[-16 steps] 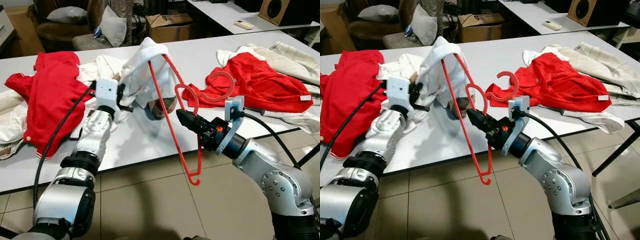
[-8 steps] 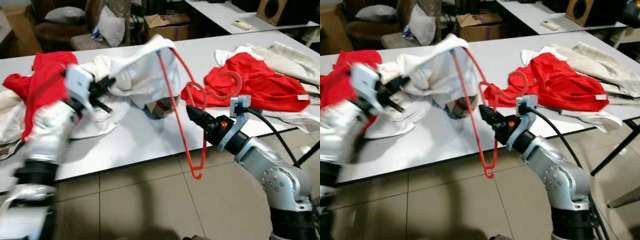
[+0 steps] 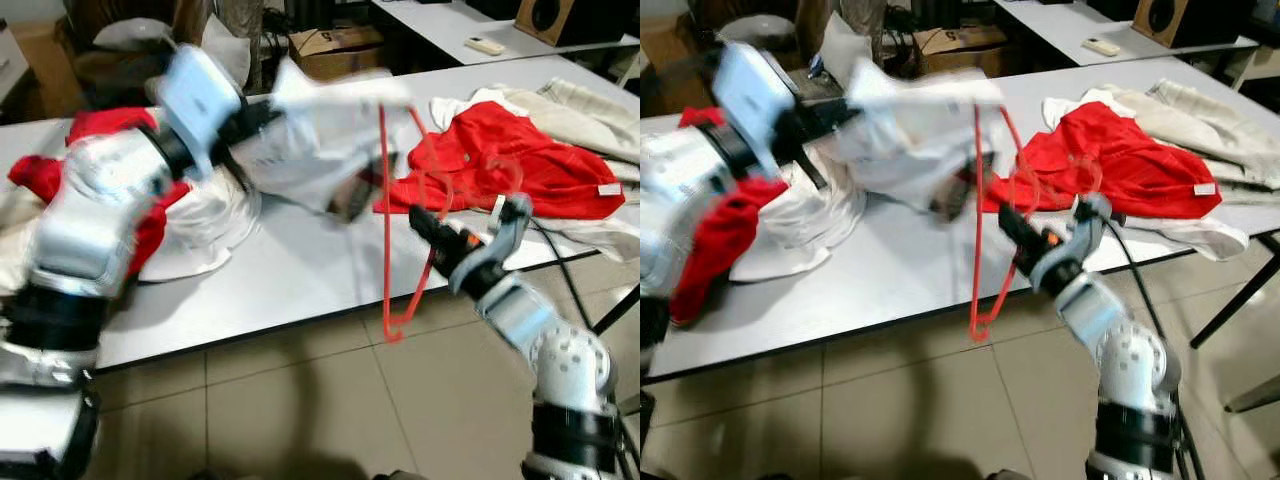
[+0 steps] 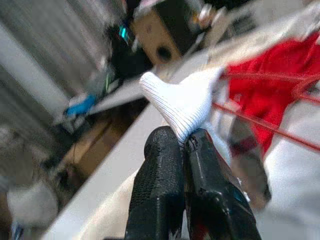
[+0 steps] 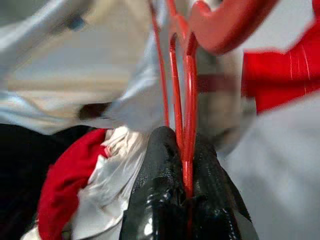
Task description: Hang hanger
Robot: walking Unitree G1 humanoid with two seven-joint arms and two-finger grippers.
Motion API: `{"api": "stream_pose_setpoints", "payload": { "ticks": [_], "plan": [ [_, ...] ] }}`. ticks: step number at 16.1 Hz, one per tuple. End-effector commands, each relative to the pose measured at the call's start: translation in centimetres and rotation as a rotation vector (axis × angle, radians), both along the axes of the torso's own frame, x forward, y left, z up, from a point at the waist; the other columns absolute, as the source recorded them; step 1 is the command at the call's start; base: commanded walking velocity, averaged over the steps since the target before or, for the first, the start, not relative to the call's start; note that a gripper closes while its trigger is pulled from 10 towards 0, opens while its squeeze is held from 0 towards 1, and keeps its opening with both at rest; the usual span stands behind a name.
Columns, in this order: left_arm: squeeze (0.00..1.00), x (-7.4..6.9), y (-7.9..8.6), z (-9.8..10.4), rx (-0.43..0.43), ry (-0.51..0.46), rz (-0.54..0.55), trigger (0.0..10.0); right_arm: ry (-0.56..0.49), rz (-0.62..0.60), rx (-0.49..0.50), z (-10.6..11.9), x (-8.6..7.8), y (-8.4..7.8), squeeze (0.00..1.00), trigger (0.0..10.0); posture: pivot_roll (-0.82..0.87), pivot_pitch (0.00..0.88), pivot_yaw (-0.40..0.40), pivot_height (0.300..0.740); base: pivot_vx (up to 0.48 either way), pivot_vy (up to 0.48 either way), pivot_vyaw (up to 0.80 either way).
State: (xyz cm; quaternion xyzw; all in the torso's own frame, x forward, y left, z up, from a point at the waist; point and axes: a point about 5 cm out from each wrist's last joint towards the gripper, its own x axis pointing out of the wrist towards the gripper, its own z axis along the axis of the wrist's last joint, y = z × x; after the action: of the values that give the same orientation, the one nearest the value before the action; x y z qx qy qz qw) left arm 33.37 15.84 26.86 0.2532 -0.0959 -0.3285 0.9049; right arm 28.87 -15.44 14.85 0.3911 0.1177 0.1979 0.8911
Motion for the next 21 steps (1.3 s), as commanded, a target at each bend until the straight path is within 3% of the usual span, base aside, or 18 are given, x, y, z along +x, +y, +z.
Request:
{"api": "stream_pose_setpoints", "payload": {
  "ticks": [1, 3, 6, 7, 8, 9, 10, 11, 12, 15, 16, 18, 20, 21],
  "plan": [
    [0.0, 0.6, 0.7, -1.2, -0.006, 0.012, 0.127, 0.0, -0.051, 0.013, 0.065, 1.3, 0.0, 0.4, 0.0, 0.0, -0.06, 0.0, 0.07, 0.74, 0.0, 0.0, 0.0],
    [0.0, 0.8, 0.5, -4.0, -0.047, 0.068, 0.246, 0.0, -0.141, 0.021, 0.094, 3.4, 0.6, 0.9, 0.0, 0.0, -0.06, 0.0, 0.068, 0.74, 0.0, 0.0, 0.0],
    [0.0, -0.1, 0.1, -6.9, 0.003, 0.159, 0.248, 0.0, -0.217, 0.097, 0.057, 4.7, 0.6, 1.5, 0.0, 0.0, -0.07, 0.0, 0.06, 0.74, 0.0, 0.0, 0.0],
    [0.0, -0.2, 0.4, -7.6, -0.018, 0.173, 0.306, 0.0, -0.189, 0.154, -0.056, 3.7, 0.4, 1.7, 0.0, 0.0, -0.07, 0.0, 0.049, 0.74, 0.0, 0.0, 0.0],
    [0.0, -0.2, 0.7, -7.8, -0.024, 0.172, 0.345, 0.0, -0.163, 0.174, -0.088, 3.1, 0.2, 1.8, 0.0, 0.0, -0.07, 0.0, 0.044, 0.74, 0.0, 0.0, 0.0],
    [0.0, -0.5, 0.4, -8.0, -0.024, 0.172, 0.323, 3.0, -0.139, 0.175, -0.099, 2.8, 0.3, 1.8, 0.0, 0.0, -0.07, 0.0, 0.041, 0.74, 0.0, 0.0, 0.0],
    [0.0, -0.9, -0.2, -8.0, -0.062, 0.171, 0.265, 10.0, -0.127, 0.177, -0.118, 2.5, 0.4, 1.8, 0.0, 0.0, -0.07, 0.0, 0.039, 0.74, 0.0, 0.0, 0.0],
    [1.0, -1.4, -1.0, -7.8, -0.123, 0.177, 0.174, 10.0, -0.129, 0.18, -0.121, 2.5, 0.4, 1.8, 0.0, 0.0, -0.07, 0.0, 0.036, 0.74, 0.0, 0.0, 0.0],
    [1.0, -1.5, -1.1, -7.7, -0.136, 0.18, 0.151, 10.0, -0.132, 0.182, -0.122, 2.6, 0.4, 1.8, 0.0, 0.0, -0.07, 0.0, 0.036, 0.74, 0.0, 0.0, 0.0],
    [1.0, -3.6, -1.8, -9.0, 0.013, 0.286, -0.064, 10.0, -0.169, 0.225, -0.126, 3.0, 0.3, 1.8, 0.0, 0.0, -0.08, 0.0, 0.033, 0.74, 0.0, 0.0, 0.0],
    [1.0, -3.8, -2.1, -8.9, 0.016, 0.299, -0.094, 10.0, -0.18, 0.237, -0.124, 3.2, 0.3, 1.9, 0.0, 0.0, -0.08, 0.0, 0.033, 0.74, 0.0, 0.0, 0.0],
    [1.0, -3.6, -2.9, -7.9, -0.037, 0.299, -0.132, 10.0, -0.192, 0.247, -0.123, 3.5, 0.2, 1.9, 0.0, 0.0, -0.08, 0.0, 0.034, 0.74, 0.0, 0.0, 0.0],
    [1.0, -2.0, -4.3, -5.5, -0.18, 0.183, -0.087, 10.0, -0.215, 0.271, -0.116, 3.9, 0.0, 1.7, 0.0, 0.0, -0.09, 0.0, 0.032, 0.74, 0.0, 0.0, 0.0],
    [1.0, -1.6, -4.8, -5.2, -0.235, 0.184, -0.079, 10.0, -0.224, 0.284, -0.111, 4.0, -0.1, 1.8, 0.0, 0.0, -0.09, 0.0, 0.027, 0.74, 0.0, 0.0, 0.0]
  ]
}}
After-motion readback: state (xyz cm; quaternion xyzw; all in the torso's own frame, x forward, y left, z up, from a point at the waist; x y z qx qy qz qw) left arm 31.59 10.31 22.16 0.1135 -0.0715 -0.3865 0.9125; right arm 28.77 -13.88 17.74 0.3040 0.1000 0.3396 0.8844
